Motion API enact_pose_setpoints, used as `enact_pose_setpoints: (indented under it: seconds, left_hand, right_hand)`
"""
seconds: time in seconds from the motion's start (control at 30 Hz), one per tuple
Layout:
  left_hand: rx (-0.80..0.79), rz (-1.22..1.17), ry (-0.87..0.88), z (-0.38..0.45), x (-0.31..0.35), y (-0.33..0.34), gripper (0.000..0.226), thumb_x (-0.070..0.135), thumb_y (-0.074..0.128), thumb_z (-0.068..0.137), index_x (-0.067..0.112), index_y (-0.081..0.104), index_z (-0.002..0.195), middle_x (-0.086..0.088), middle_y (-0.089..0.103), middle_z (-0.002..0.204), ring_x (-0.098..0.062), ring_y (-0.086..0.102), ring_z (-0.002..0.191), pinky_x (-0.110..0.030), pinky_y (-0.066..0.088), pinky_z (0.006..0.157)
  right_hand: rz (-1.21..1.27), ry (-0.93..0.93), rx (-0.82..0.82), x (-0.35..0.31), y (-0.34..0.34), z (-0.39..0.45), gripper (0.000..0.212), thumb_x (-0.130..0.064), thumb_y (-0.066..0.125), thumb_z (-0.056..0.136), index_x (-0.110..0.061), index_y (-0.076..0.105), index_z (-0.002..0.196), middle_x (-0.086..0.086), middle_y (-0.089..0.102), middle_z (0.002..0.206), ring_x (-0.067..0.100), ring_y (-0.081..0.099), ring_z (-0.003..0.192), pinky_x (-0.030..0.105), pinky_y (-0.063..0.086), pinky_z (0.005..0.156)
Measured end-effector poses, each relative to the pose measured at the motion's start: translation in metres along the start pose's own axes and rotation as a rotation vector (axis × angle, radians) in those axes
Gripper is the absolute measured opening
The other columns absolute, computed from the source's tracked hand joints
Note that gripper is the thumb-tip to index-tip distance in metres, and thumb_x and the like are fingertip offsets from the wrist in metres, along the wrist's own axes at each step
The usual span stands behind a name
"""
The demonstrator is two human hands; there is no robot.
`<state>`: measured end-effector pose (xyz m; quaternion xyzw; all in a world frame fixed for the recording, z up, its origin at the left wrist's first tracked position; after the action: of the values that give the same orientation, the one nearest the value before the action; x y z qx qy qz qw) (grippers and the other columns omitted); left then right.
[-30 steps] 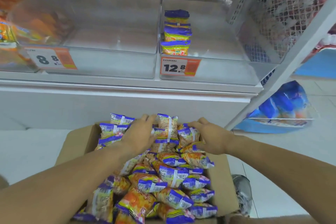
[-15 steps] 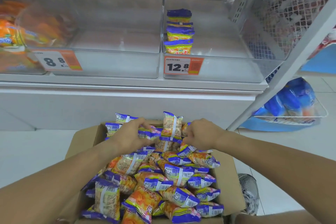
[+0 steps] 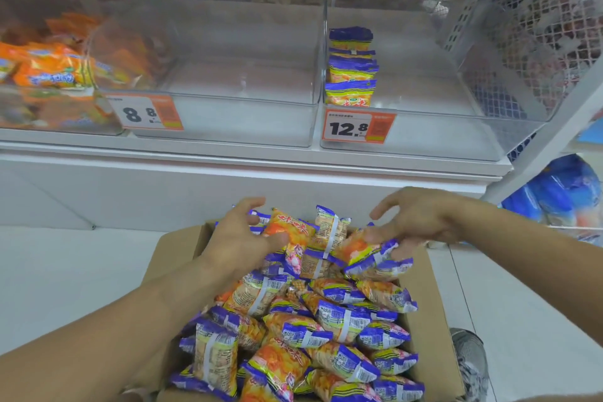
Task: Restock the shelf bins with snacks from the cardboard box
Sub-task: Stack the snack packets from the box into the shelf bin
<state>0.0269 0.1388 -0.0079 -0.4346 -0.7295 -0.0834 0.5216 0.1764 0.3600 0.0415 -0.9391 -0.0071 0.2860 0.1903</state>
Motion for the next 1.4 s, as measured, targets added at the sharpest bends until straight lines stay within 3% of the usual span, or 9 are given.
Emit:
enact_pose_setpoints:
  seconds: [0.07,0.17,0.3,0.47,0.7,0.8,1.0,1.13,1.4]
  left_hand:
    - [-0.038,-0.182,-0.123,-0.004,0.003,-0.002,0.060,0.018,0.080,0.084,0.015,0.051,0.136,-0.002,0.059,0.124,-0.019,0.056,0.105,-0.025,0.047,0.078]
    - [-0.157,-0.337,-0.189,-0.011,0.012,0.001,0.013,0.006,0.072,0.089,0.014,0.062,0.088,0.012,0.073,0.077,-0.012,0.059,0.091,-0.032,0.039,0.098]
    - [-0.218,-0.506,-0.208,-0.016,0.024,0.009,0.027,0.000,0.068,0.090,0.004,0.063,0.116,-0.009,0.074,0.113,-0.026,0.068,0.109,-0.049,0.058,0.091]
    - [-0.219,-0.453,-0.065,-0.018,0.047,0.011,0.030,0.009,0.057,0.095,0.008,0.058,0.125,-0.008,0.074,0.112,-0.025,0.069,0.108,-0.053,0.055,0.094]
    - [-0.205,-0.305,0.136,-0.012,0.079,0.019,0.073,0.072,0.062,0.080,0.019,0.052,0.129,-0.004,0.075,0.107,-0.027,0.074,0.092,-0.044,0.059,0.086]
    - [-0.198,-0.157,0.269,-0.016,0.086,0.024,0.073,0.063,0.065,0.069,0.027,0.045,0.129,0.013,0.067,0.117,0.002,0.068,0.096,-0.018,0.056,0.074]
    - [-0.190,-0.023,0.432,-0.011,0.107,0.021,0.058,0.062,0.063,0.074,0.038,0.052,0.126,0.021,0.067,0.112,0.010,0.063,0.100,-0.009,0.050,0.075]
    - [-0.249,0.102,0.502,0.000,0.129,0.021,0.059,0.064,0.064,0.072,0.037,0.057,0.123,0.018,0.071,0.110,0.003,0.066,0.100,-0.020,0.053,0.081]
    - [-0.173,-0.060,0.659,0.017,0.164,0.047,0.062,0.048,0.083,0.067,0.026,0.063,0.121,0.011,0.074,0.108,-0.006,0.071,0.099,-0.029,0.056,0.087]
  right_hand:
    - [0.277,-0.041,-0.071,-0.004,-0.013,-0.001,0.071,-0.009,0.083,0.071,-0.006,0.051,0.134,0.019,0.072,0.107,0.028,0.076,0.081,0.032,0.063,0.069]
    - [0.522,-0.111,-0.193,-0.009,-0.014,0.000,0.069,-0.001,0.077,0.069,-0.007,0.051,0.133,0.021,0.071,0.117,0.035,0.071,0.105,0.050,0.061,0.081]
    - [0.446,-0.221,-0.350,-0.018,0.004,-0.003,0.053,-0.003,0.072,0.074,-0.004,0.062,0.127,0.013,0.070,0.123,0.028,0.067,0.114,0.042,0.061,0.087]
    - [0.442,-0.379,-0.264,-0.028,0.008,-0.006,0.053,0.009,0.070,0.081,-0.015,0.063,0.128,0.011,0.071,0.119,0.028,0.071,0.107,0.036,0.062,0.074]
    - [0.589,-0.502,-0.120,-0.043,0.008,-0.011,0.051,0.009,0.073,0.079,-0.010,0.062,0.125,0.016,0.073,0.114,0.029,0.072,0.103,0.038,0.061,0.087]
    - [0.519,-0.469,-0.167,-0.044,0.000,-0.016,0.054,0.000,0.077,0.078,-0.012,0.062,0.128,0.010,0.074,0.115,0.028,0.070,0.109,0.040,0.057,0.096]
    - [0.597,-0.567,-0.298,-0.029,-0.023,-0.013,0.092,-0.027,0.096,0.061,-0.014,0.051,0.140,0.016,0.064,0.133,0.034,0.062,0.123,0.048,0.051,0.103]
    - [0.578,-0.629,-0.193,-0.024,-0.033,-0.017,0.101,-0.046,0.095,0.055,-0.009,0.052,0.139,0.014,0.066,0.130,0.029,0.065,0.117,0.037,0.057,0.090]
    - [0.521,-0.741,0.038,-0.033,-0.070,-0.036,0.090,-0.057,0.091,0.054,-0.012,0.064,0.126,0.014,0.067,0.119,0.025,0.060,0.099,0.046,0.051,0.098]
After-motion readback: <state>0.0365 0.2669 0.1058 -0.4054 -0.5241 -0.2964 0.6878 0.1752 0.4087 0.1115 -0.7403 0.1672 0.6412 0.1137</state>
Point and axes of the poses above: each hand's wrist, its own z-axis towards the middle knuckle, its own y-axis out of the palm, x = y × z, the point moved 1 cm from there along z, towards the middle knuckle
